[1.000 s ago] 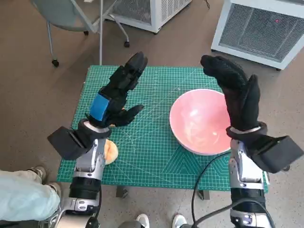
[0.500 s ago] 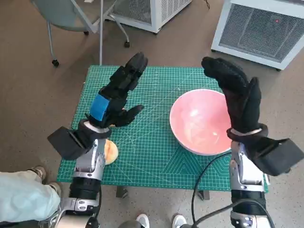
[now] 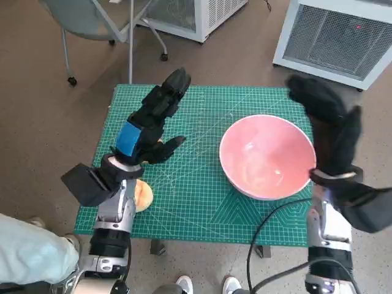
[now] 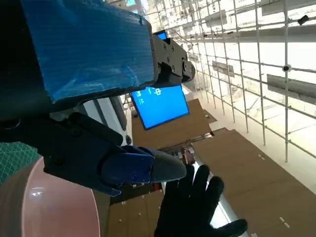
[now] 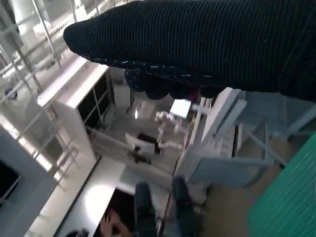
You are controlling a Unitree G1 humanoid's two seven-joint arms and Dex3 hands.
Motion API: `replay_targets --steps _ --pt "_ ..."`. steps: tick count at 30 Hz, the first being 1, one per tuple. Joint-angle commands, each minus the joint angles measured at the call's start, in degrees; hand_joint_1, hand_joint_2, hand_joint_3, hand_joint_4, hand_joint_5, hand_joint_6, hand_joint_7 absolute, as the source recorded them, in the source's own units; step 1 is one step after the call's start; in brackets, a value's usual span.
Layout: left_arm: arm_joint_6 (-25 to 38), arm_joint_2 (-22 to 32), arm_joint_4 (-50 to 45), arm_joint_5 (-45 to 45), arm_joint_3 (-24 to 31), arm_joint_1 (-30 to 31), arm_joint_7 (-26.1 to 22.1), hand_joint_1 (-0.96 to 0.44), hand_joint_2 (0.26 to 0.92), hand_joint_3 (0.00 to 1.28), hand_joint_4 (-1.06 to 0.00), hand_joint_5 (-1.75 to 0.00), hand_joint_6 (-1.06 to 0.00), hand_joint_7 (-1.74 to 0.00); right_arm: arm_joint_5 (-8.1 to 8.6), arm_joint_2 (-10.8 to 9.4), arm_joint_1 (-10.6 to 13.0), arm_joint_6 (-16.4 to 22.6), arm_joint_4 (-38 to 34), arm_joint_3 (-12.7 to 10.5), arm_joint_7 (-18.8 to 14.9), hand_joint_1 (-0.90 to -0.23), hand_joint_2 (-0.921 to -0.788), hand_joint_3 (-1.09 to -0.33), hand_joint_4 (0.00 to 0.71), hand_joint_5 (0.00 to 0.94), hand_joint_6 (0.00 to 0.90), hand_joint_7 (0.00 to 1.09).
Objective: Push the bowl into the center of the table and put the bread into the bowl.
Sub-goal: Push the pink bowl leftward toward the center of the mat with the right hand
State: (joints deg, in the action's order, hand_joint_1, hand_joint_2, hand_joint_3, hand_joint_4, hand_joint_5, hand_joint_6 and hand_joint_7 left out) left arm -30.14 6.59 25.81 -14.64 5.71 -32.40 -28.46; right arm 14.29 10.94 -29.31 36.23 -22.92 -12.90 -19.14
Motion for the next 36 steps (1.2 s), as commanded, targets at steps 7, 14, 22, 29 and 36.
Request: replay_targets --steps 7,14,22,29,36 --pt "0.1 0.1 0.1 -1.0 0.5 0.5 -0.2 -0.60 0.921 0.30 -0.18 0.00 -0.28 -0.06 -1.59 2.7 1.2 7.9 -14.6 -5.3 4.0 -0.646 -0.921 -0.781 0.160 0.002 -0.001 0.42" --pt "0.3 0.0 0.2 -1.2 0.5 0.4 0.1 -0.60 0.921 0.30 -0.18 0.00 -0.28 -0.06 -2.06 4.2 -0.6 13.0 -27.2 -7.3 6.2 -0.616 -0.921 -0.802 0.163 0.003 0.003 0.47" --pt "0.8 -0.1 -0.4 -0.9 0.3 0.5 0.6 -0.60 0.921 0.31 -0.18 0.00 -0.28 -0.06 -2.90 4.0 -2.8 14.2 -37.2 -7.8 9.7 -0.578 -0.921 -0.839 0.161 0.001 0.023 0.50" --pt "1.0 0.2 -0.5 -0.5 0.2 0.4 0.7 -0.60 0.921 0.31 -0.18 0.00 -0.28 -0.05 -2.38 2.7 -4.8 11.6 -43.0 -8.1 11.3 -0.550 -0.921 -0.861 0.196 0.017 0.071 0.53" --pt "1.3 0.8 -0.8 -0.5 0.3 0.6 0.6 -0.60 0.921 0.31 -0.18 0.00 -0.28 -0.05 -0.93 0.7 -7.1 8.0 -46.7 -9.2 10.6 -0.541 -0.921 -0.868 0.210 0.019 0.100 0.54"
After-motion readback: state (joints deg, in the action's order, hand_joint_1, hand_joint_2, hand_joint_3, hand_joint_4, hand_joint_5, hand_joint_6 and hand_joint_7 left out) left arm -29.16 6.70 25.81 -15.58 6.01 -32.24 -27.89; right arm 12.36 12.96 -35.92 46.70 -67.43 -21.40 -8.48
